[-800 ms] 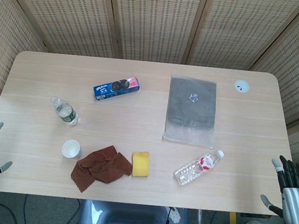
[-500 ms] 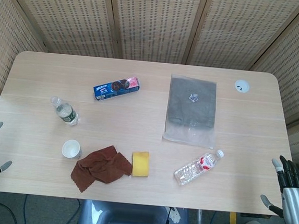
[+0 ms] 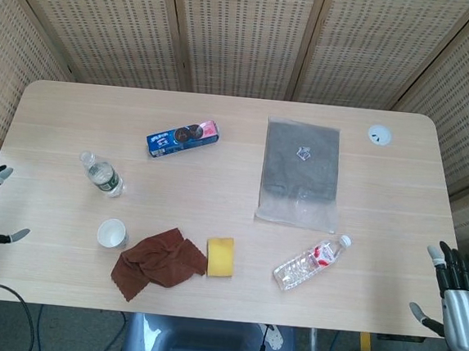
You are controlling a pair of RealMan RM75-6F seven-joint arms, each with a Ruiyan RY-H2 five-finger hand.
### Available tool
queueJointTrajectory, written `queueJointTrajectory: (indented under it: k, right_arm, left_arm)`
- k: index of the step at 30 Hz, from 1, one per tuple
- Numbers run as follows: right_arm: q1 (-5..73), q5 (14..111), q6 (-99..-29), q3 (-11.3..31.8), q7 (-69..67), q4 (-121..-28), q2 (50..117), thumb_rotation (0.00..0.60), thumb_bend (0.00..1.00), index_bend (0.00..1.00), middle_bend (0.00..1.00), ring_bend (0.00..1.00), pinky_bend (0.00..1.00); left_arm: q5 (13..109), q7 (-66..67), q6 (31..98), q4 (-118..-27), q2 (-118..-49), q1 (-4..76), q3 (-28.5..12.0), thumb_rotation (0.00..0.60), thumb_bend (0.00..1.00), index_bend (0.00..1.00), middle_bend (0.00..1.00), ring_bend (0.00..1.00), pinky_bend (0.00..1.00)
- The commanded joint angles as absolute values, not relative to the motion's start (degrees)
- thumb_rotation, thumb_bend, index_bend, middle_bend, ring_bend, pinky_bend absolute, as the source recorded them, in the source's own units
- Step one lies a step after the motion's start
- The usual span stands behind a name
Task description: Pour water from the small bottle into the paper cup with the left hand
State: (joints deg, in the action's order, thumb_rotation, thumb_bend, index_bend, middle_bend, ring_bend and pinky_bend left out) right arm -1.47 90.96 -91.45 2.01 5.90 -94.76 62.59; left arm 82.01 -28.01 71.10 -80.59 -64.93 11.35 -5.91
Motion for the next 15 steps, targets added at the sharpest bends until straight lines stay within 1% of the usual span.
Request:
queueJointTrajectory:
  k: [1, 4, 10, 15]
  right_arm:
    - [-1.2, 90.3, -90.9, 2.3, 6.3, -94.7, 62.8, 0.6, 0.0, 0.01, 0.0, 0.0, 0.0]
    - [-1.0, 89.6, -90.3, 2.5, 7.0, -94.7, 63.1, 0.6, 0.0, 0.01, 0.0, 0.0, 0.0]
    - [-0.5, 88.0, -89.0, 2.9, 8.1, -94.4, 63.6, 0.6, 0.0, 0.02, 0.0, 0.0, 0.0]
    - [-0.2, 86.9, -88.2, 3.2, 8.5, -94.2, 63.9, 0.6, 0.0, 0.02, 0.0, 0.0, 0.0]
  left_arm:
    - [82.1, -45.0, 60.3, -69.1, -69.2, 19.0, -7.9, 0.6, 0.0, 0.0, 0.0, 0.0, 0.0]
    - [83.3, -51.5, 56.3, -63.7, -72.3, 22.3, -7.5, 0.6, 0.0, 0.0, 0.0, 0.0, 0.0]
    - [85.7, -61.7, 52.5, -55.9, -77.5, 26.4, -6.1, 0.6, 0.0, 0.0, 0.0, 0.0, 0.0]
    - [86.1, -65.0, 50.4, -51.8, -80.6, 29.0, -5.6, 0.6, 0.0, 0.0, 0.0, 0.0, 0.0]
